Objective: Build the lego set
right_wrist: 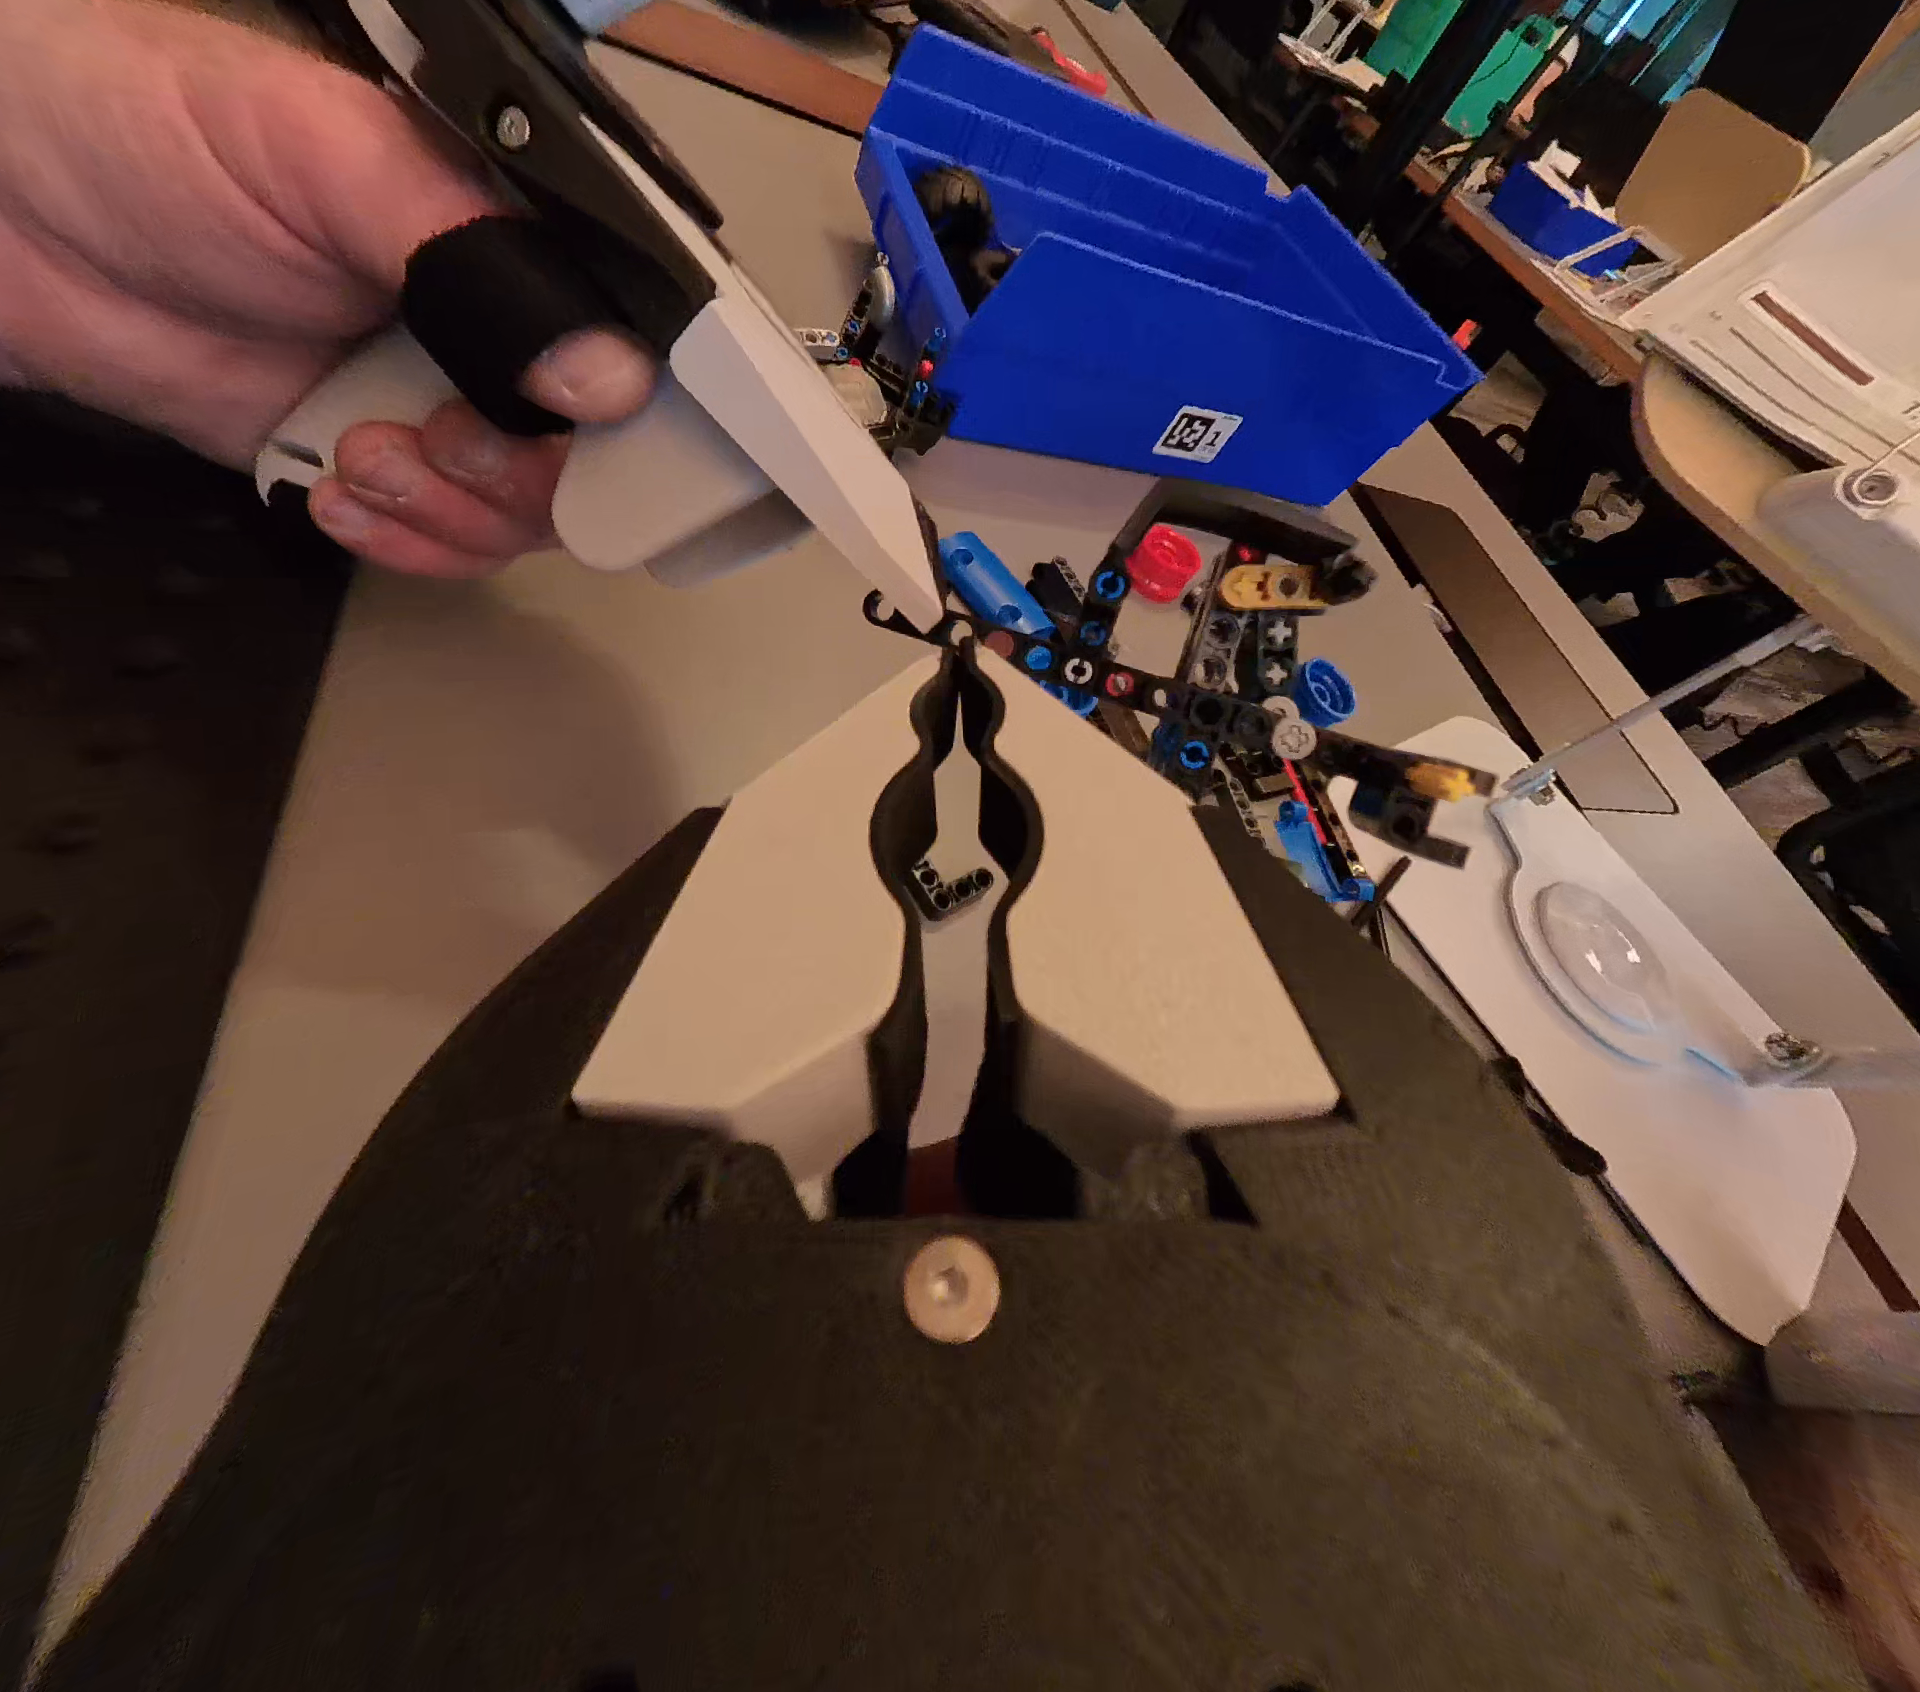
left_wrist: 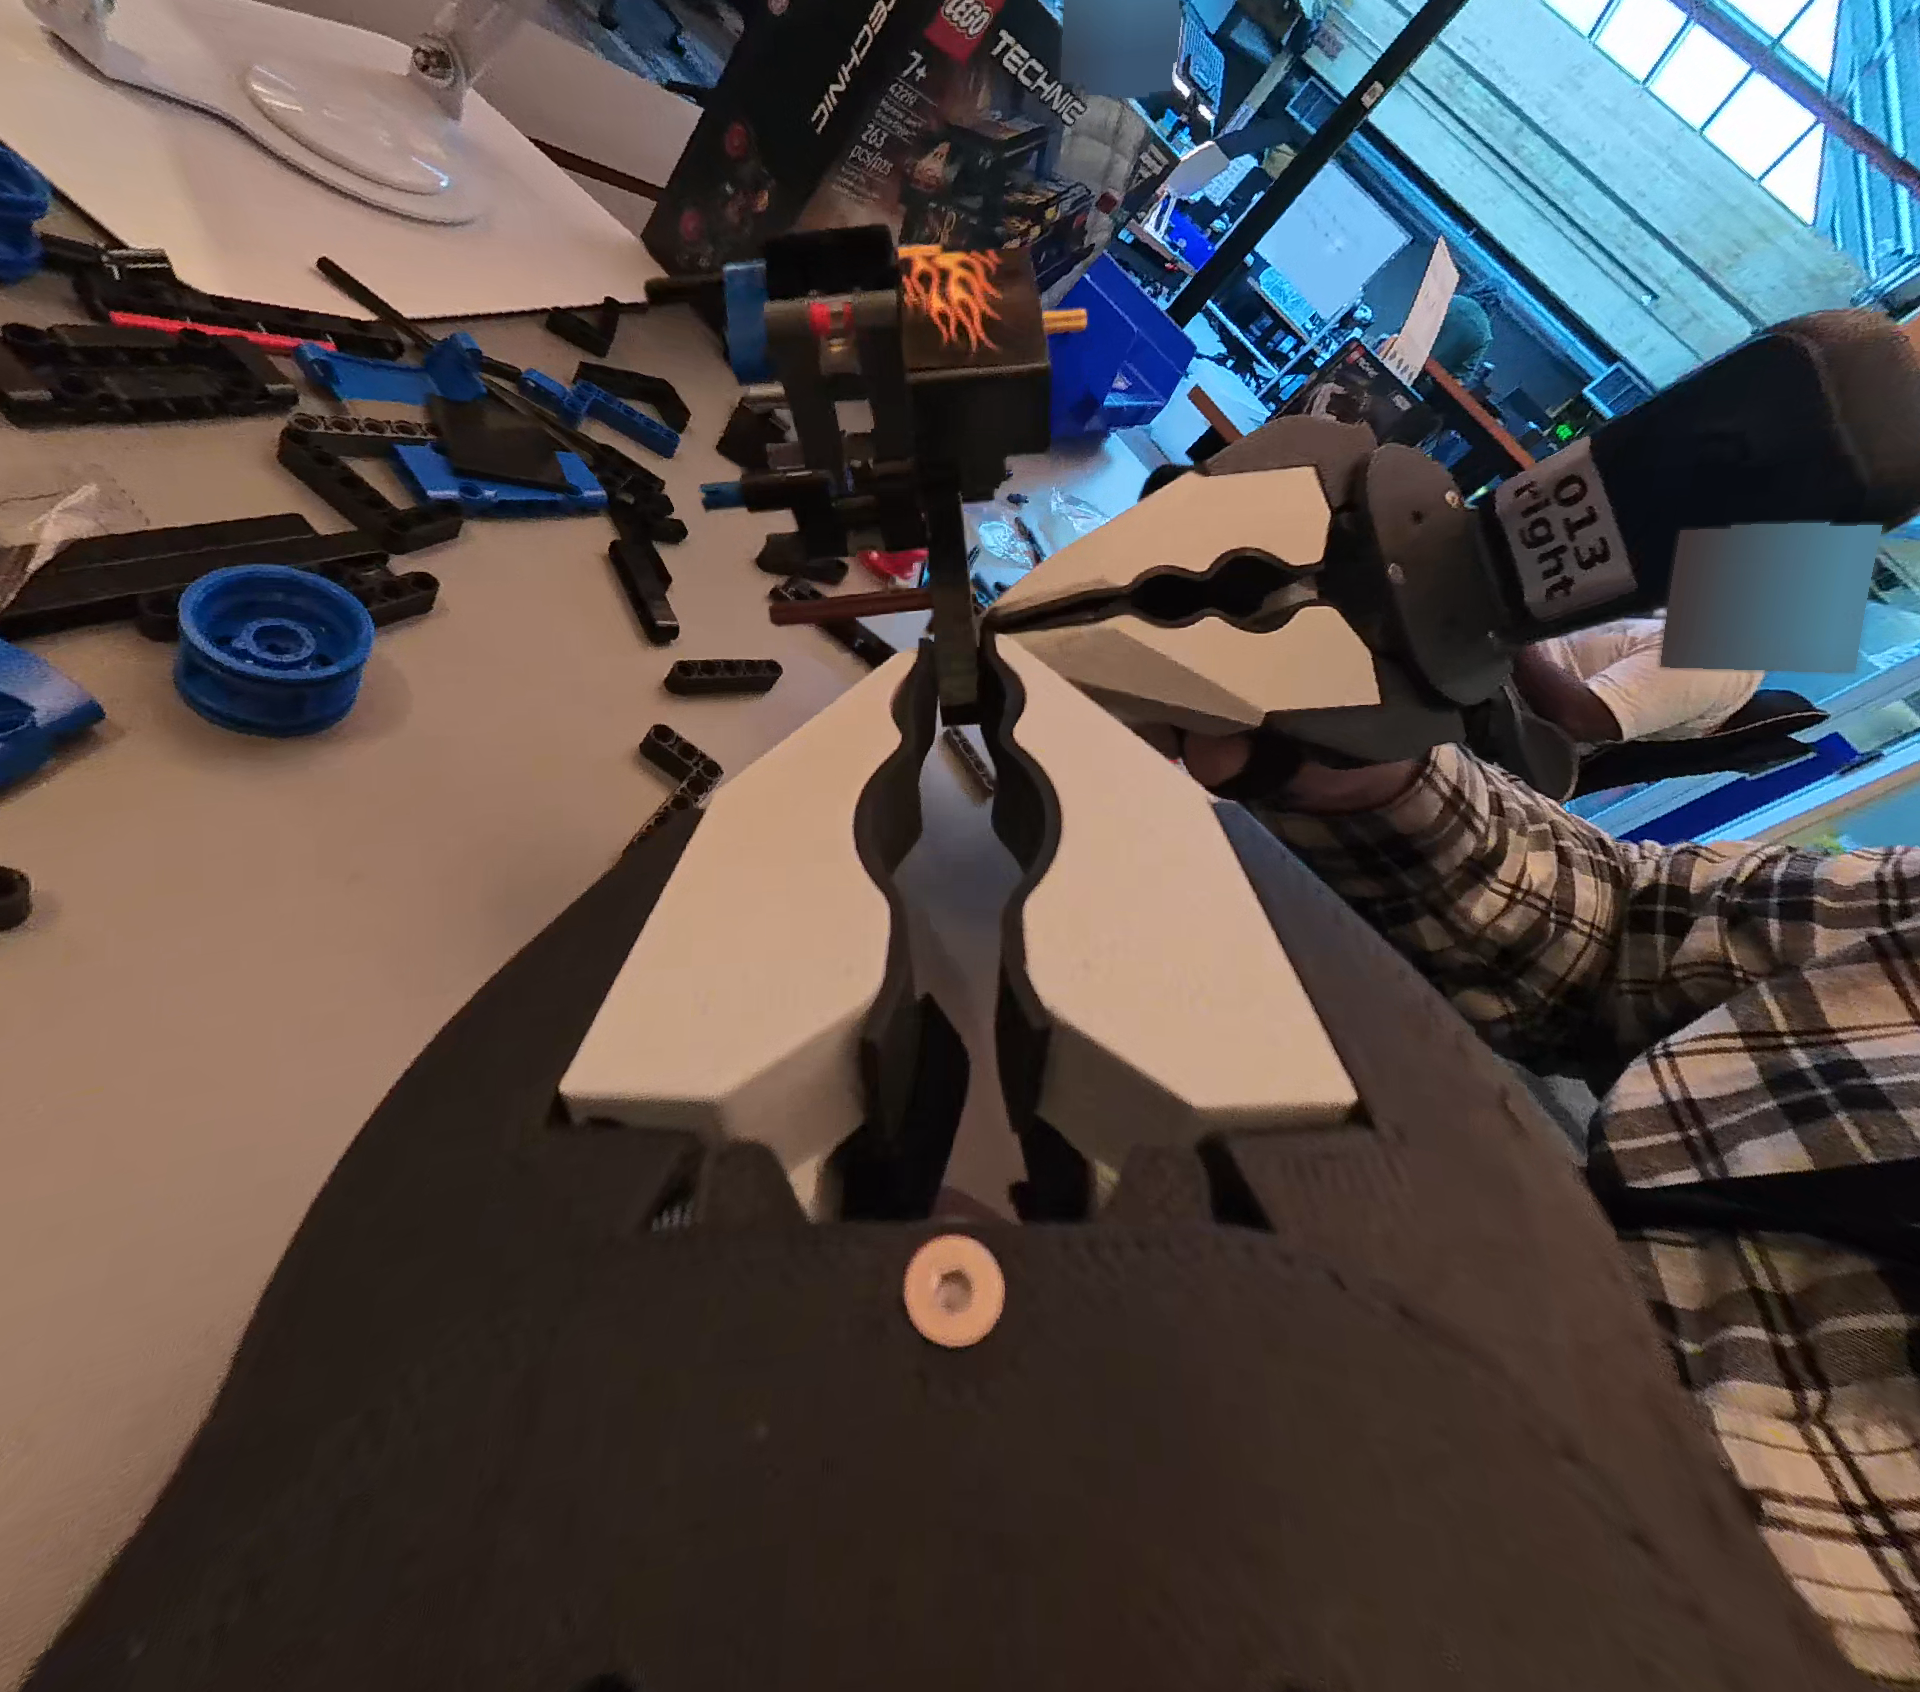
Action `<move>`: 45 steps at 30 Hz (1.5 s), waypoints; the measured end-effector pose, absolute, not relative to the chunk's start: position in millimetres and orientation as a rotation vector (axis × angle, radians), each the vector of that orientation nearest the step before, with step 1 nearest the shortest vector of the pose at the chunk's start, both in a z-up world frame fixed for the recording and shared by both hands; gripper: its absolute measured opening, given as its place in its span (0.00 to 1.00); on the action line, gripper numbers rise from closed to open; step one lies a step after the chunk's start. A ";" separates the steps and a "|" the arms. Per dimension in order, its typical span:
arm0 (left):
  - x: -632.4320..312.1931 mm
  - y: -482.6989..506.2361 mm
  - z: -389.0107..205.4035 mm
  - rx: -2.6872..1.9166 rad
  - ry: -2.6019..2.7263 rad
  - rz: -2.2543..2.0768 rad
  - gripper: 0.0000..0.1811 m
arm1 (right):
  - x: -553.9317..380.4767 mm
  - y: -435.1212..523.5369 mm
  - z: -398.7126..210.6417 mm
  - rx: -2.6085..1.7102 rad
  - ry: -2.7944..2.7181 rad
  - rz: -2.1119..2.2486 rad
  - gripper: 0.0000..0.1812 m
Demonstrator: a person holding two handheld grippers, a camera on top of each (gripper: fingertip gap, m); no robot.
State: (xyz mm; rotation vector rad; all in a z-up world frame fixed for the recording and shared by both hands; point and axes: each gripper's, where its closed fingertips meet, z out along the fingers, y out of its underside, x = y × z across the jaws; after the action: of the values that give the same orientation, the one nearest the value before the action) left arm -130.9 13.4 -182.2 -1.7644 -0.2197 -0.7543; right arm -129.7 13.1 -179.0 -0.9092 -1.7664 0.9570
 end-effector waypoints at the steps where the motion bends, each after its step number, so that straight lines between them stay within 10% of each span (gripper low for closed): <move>1: -132.4 14.2 -182.6 -1.761 -0.229 -0.750 0.02 | -129.4 14.3 -177.1 -0.918 -1.755 0.972 0.00; 20: -134.2 22.1 -164.4 -1.635 -0.285 -0.689 0.02 | -134.3 32.7 -173.8 -1.416 -1.519 1.536 0.11; 45: -116.9 22.8 -154.4 -1.521 -0.269 -0.756 0.03 | -124.4 27.9 -144.2 -1.435 -1.288 2.157 0.00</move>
State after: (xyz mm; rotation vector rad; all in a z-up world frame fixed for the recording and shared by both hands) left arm -116.9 22.8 -154.4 -1.5207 -0.2695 -0.7560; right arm -124.4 27.9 -144.2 -1.4352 -1.2882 2.1574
